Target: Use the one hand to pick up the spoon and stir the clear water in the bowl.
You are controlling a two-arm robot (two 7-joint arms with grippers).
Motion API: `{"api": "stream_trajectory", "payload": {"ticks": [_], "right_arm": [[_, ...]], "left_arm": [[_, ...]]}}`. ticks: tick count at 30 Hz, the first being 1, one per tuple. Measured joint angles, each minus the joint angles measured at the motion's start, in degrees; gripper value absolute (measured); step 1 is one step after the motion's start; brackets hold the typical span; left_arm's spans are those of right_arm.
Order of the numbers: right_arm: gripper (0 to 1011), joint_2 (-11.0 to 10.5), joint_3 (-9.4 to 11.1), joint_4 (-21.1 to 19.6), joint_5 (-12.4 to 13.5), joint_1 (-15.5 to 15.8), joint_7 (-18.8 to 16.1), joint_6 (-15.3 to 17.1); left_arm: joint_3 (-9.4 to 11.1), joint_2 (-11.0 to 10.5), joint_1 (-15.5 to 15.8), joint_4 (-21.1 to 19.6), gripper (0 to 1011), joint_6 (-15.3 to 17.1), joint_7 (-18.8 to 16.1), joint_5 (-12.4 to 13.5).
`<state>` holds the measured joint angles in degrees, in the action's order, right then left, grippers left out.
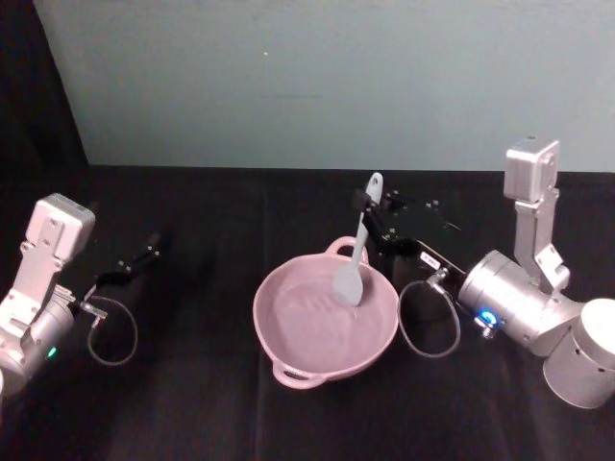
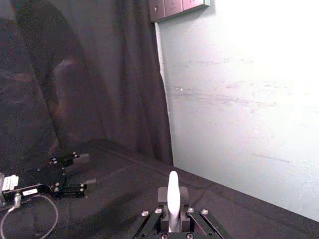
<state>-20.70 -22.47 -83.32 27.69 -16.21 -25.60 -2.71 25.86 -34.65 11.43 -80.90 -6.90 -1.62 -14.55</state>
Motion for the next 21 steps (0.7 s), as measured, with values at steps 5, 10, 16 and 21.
{"api": "stream_trajectory", "payload": {"ticks": [5, 10, 16, 21], "right_arm": [[117, -1.28, -0.11, -2.49, -1.44, 1.1, 0.24, 0.71], [117, -2.03, -1.64, -4.83, -3.34, 1.65, -0.14, 1.56], [117, -1.56, -3.89, -6.41, -4.27, 1.79, -1.55, 2.11], [117, -0.73, -4.83, -6.67, -4.39, 1.69, -1.96, 1.86]], "left_arm": [[0.0, 0.0, 0.0, 0.0, 1005, 0.0, 0.0, 0.0], [0.0, 0.0, 0.0, 0.0, 1005, 0.0, 0.0, 0.0], [0.0, 0.0, 0.0, 0.0, 1005, 0.0, 0.0, 0.0], [0.0, 0.0, 0.0, 0.0, 1005, 0.0, 0.0, 0.0]]}}
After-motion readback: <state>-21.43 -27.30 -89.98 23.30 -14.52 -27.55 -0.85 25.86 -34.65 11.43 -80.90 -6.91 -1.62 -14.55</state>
